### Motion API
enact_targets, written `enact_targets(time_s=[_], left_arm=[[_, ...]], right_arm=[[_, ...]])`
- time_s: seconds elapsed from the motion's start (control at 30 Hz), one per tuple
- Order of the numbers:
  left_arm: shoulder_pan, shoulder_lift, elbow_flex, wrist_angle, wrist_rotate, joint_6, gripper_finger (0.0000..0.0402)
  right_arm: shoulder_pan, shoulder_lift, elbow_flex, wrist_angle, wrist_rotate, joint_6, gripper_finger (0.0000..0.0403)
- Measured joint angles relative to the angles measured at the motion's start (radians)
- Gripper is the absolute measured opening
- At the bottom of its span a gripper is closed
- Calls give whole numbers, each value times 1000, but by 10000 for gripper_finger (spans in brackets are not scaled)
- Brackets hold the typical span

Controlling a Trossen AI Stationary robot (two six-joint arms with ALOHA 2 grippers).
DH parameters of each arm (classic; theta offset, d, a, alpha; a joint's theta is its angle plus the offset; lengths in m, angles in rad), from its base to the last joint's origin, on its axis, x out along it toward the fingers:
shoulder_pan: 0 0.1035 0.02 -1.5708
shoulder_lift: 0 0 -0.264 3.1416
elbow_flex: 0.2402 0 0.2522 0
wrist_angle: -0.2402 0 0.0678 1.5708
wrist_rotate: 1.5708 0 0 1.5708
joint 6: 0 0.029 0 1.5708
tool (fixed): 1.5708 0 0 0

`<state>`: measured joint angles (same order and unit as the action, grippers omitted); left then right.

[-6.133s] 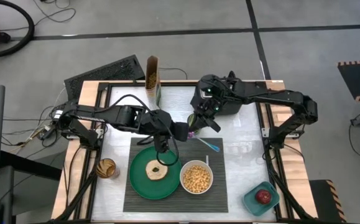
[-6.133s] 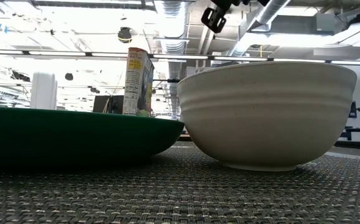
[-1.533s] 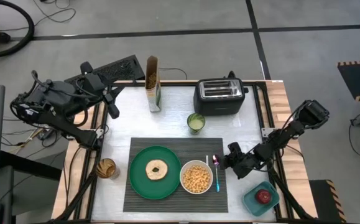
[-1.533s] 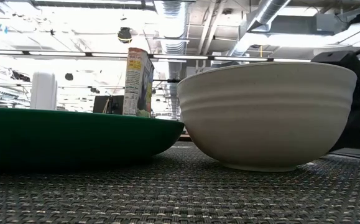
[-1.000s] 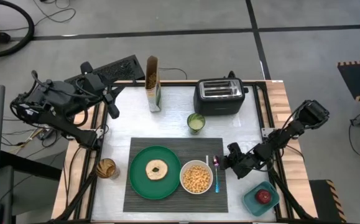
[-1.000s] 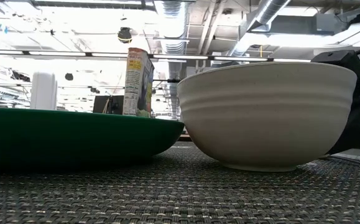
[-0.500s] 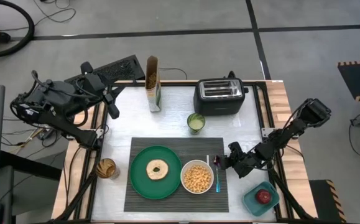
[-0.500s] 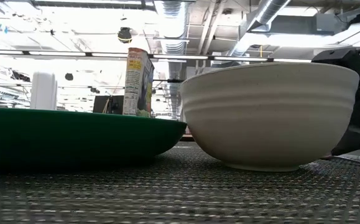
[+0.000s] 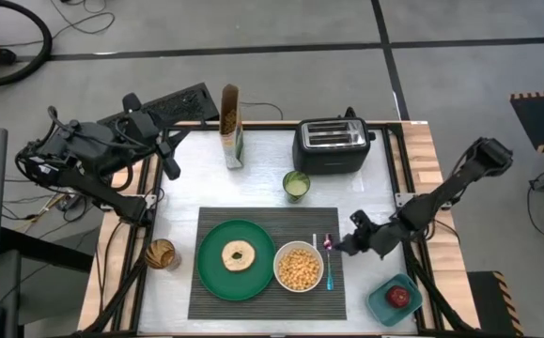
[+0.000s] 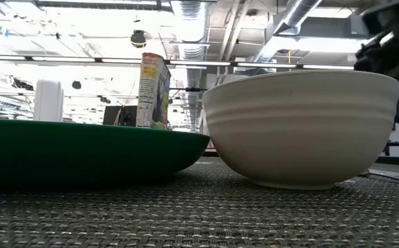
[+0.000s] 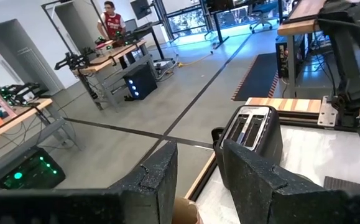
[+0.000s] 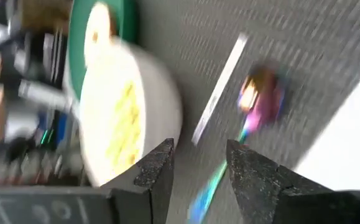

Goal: Arrange a breakfast setting
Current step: Put the apple on the black placemat at the top right of the green plate

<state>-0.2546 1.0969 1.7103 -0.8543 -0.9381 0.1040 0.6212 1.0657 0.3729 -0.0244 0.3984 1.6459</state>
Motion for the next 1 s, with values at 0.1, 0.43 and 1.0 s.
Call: enact_targets(time_s=[0.1,0.43,1.0], left_arm=[[0,0,0,0,11,7,117],[0,0,0,0,42,16,117],[0,0,0,-7,46,50,117]], right_arm=[[0,-101,0,-42,-172,-20,168],[-2,-245,267,-457,-529,-2,146],[226,-14,614,-867,-538,-70,157]])
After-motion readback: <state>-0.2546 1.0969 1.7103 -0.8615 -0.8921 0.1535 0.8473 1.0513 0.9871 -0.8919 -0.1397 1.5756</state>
